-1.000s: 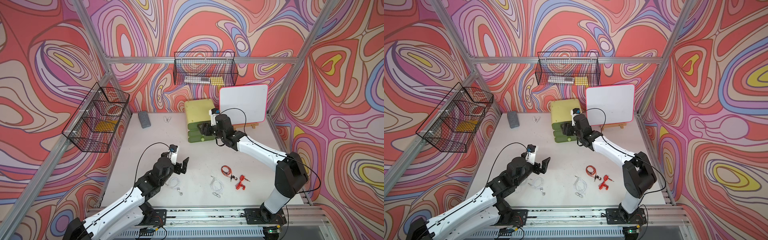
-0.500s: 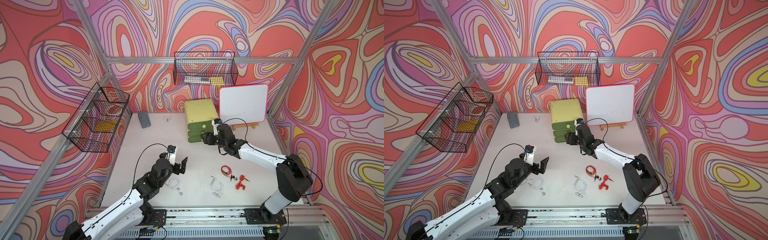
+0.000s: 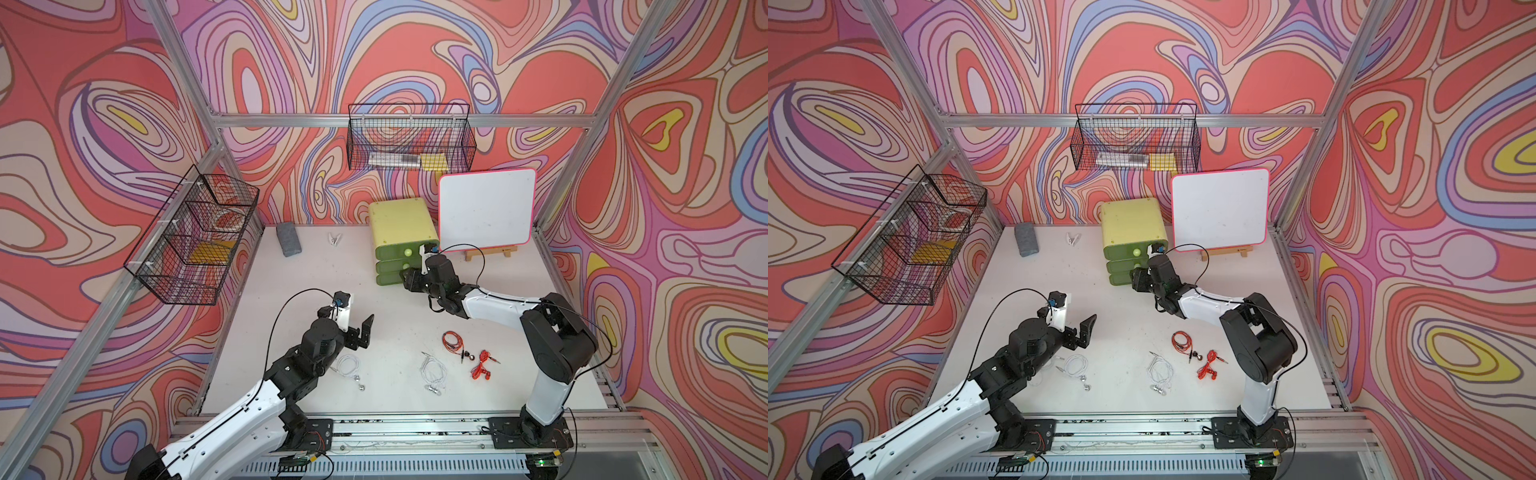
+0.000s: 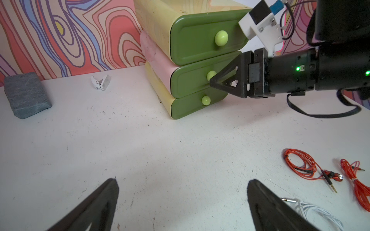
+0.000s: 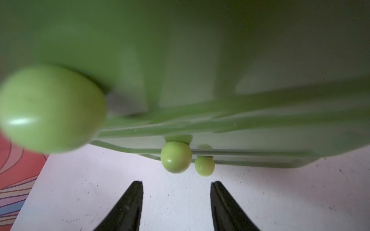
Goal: Place the wired earphones into the drawer by color
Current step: Open the drawer in the storage box.
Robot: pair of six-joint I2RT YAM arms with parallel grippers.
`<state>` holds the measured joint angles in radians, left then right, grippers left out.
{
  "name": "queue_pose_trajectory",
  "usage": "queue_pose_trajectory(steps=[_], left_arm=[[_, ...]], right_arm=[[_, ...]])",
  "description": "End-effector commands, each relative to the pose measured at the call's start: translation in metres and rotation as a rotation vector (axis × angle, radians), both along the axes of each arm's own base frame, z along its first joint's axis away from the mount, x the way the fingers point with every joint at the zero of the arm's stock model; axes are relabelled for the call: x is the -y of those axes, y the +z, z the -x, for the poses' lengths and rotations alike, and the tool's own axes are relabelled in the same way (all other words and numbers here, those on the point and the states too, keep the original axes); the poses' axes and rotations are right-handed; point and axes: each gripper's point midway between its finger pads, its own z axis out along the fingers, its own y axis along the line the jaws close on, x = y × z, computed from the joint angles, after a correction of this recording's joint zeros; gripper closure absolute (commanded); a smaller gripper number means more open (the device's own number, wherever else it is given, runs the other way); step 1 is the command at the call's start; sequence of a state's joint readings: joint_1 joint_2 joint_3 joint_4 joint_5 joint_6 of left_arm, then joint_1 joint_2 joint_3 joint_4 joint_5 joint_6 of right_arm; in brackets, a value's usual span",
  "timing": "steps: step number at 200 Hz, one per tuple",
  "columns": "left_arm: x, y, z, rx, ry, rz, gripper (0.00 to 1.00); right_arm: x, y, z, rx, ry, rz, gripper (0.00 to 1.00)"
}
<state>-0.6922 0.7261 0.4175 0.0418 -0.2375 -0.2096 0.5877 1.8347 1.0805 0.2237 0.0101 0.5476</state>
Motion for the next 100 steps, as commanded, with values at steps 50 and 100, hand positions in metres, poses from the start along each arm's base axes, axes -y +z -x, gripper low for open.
queue_pose_trajectory(steps=[50, 100], left_arm=[[-0.004, 0.004, -0.0014, 0.024, 0.016, 0.008, 0.01], [-0.0039, 0.0044, -0.0011, 0.026, 0.015, 0.008, 0.01]], right_arm=[[0.0016, 0.0022, -0.0164, 0.064, -0.06, -0.043, 0.56], [0.0059, 0.0049, -0.0212, 0.101, -0.094, -0.058, 0.58]])
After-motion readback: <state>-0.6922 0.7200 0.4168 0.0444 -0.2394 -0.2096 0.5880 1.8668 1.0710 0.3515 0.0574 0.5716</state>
